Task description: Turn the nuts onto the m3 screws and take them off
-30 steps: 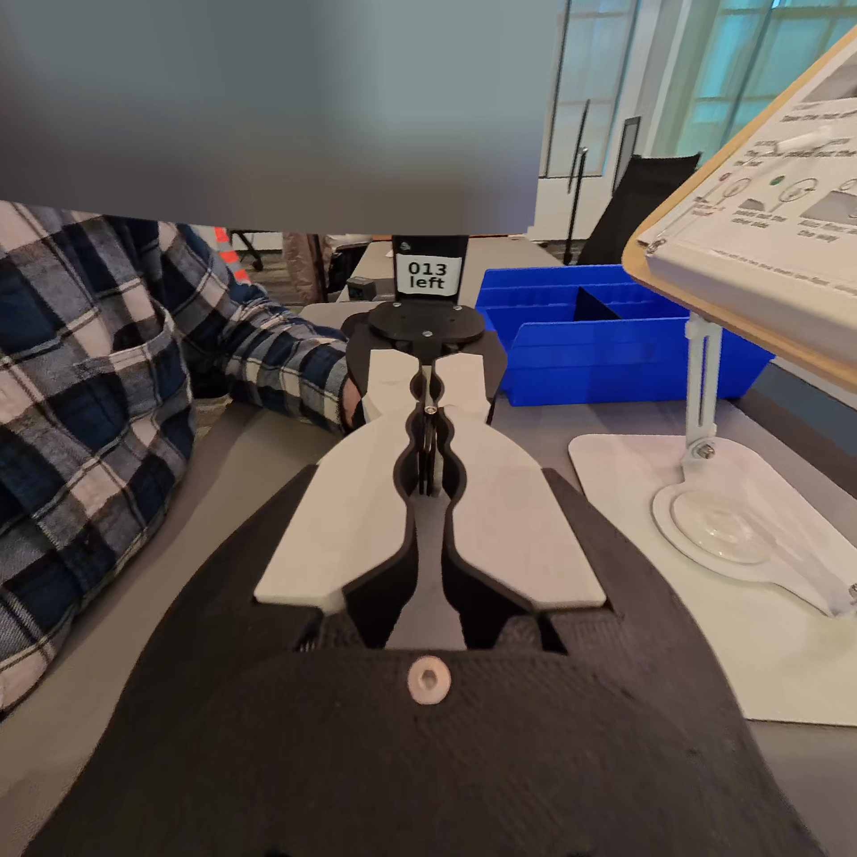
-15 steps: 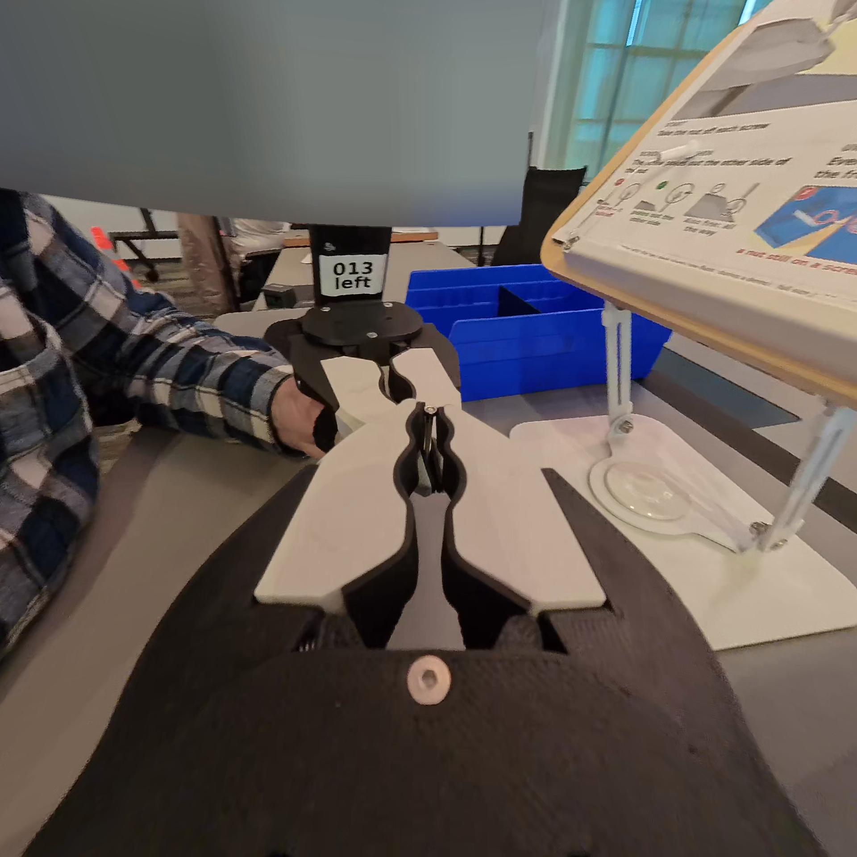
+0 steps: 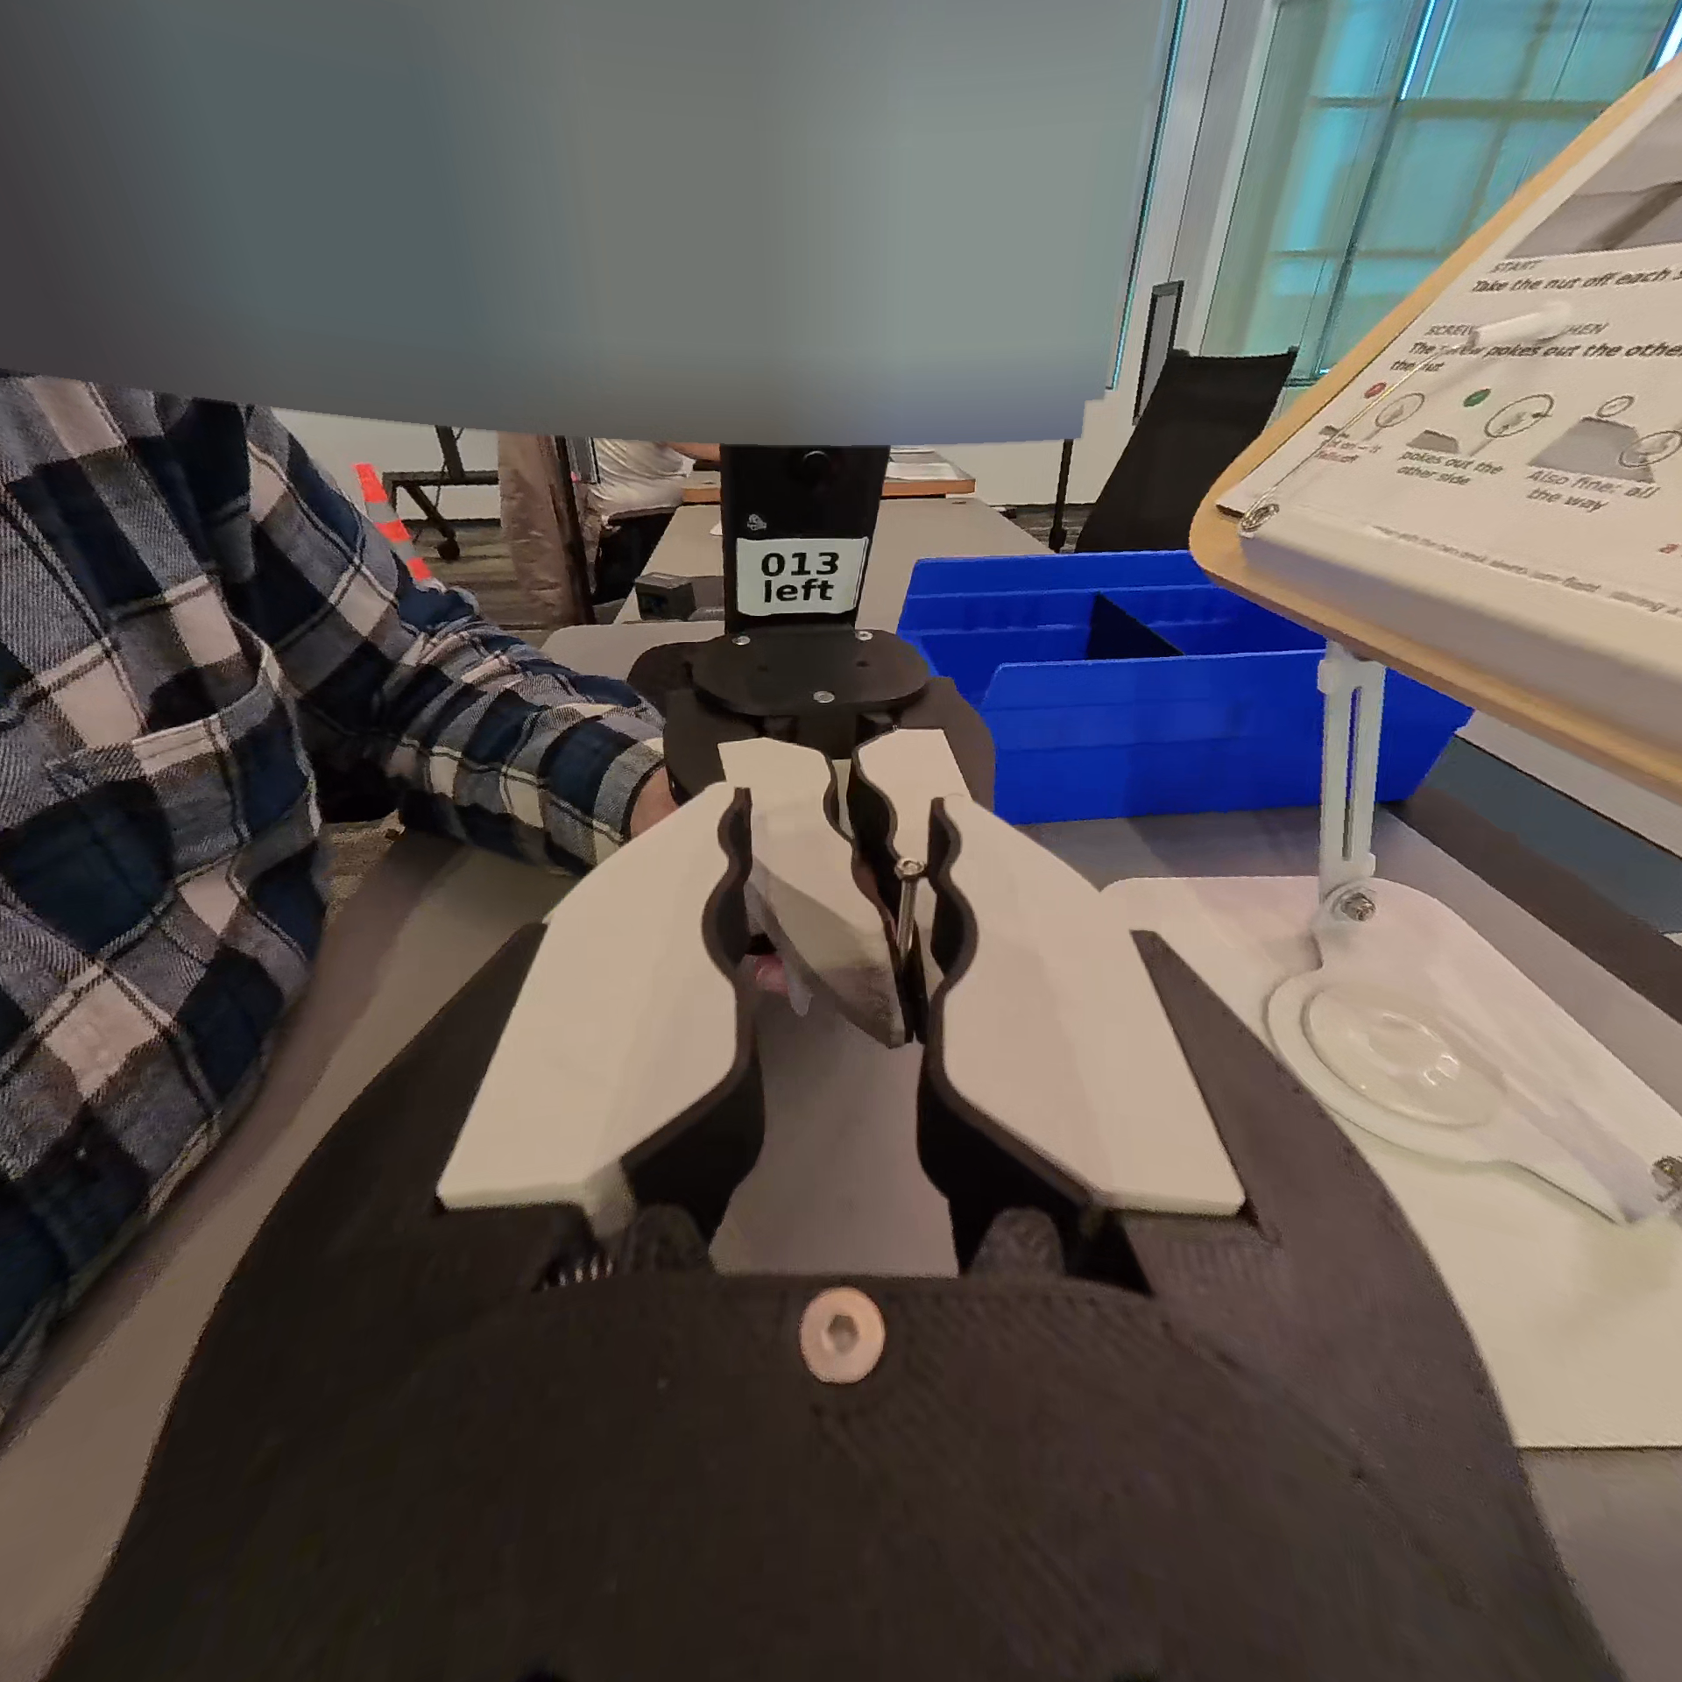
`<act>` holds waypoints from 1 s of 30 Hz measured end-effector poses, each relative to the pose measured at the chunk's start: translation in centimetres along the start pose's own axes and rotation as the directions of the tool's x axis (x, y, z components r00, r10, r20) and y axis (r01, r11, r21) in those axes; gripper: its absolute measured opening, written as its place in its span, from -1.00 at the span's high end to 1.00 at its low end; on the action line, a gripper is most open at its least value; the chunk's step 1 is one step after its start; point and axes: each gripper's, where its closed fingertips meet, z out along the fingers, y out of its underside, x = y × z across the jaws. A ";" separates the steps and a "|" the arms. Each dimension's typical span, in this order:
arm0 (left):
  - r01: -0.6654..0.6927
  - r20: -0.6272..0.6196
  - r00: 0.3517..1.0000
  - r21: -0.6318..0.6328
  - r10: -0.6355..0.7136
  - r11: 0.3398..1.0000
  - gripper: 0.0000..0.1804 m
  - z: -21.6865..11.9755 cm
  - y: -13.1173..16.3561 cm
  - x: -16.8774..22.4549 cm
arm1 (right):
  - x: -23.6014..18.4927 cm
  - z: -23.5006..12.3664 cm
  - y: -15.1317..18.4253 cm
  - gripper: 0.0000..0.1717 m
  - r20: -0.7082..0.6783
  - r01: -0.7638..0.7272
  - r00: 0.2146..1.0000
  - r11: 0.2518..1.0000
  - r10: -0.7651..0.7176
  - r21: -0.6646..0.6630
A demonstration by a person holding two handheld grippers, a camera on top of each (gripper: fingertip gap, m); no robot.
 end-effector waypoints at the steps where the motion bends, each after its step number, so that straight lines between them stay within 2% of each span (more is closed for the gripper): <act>1: 0.000 -0.002 1.000 0.002 0.000 1.000 0.98 0.0 0.0 0.1 | 0.0 -0.1 0.0 0.57 0.002 -0.002 1.000 1.000 0.002 0.002; 15: 0.015 -0.007 1.000 0.023 -0.015 1.000 0.98 -0.1 -0.3 -0.1 | 0.4 -1.8 0.1 0.66 -0.050 0.011 0.999 1.000 -0.011 0.007; 21: 0.014 -0.019 1.000 0.018 -0.014 1.000 0.99 0.1 -0.3 0.2 | 0.4 -0.8 0.3 0.46 -0.023 -0.012 1.000 1.000 0.011 -0.011; 30: 0.041 0.009 0.999 0.033 -0.042 0.999 0.98 -0.2 -0.5 -0.7 | 0.1 -1.2 0.1 0.47 -0.015 -0.007 1.000 1.000 0.007 0.007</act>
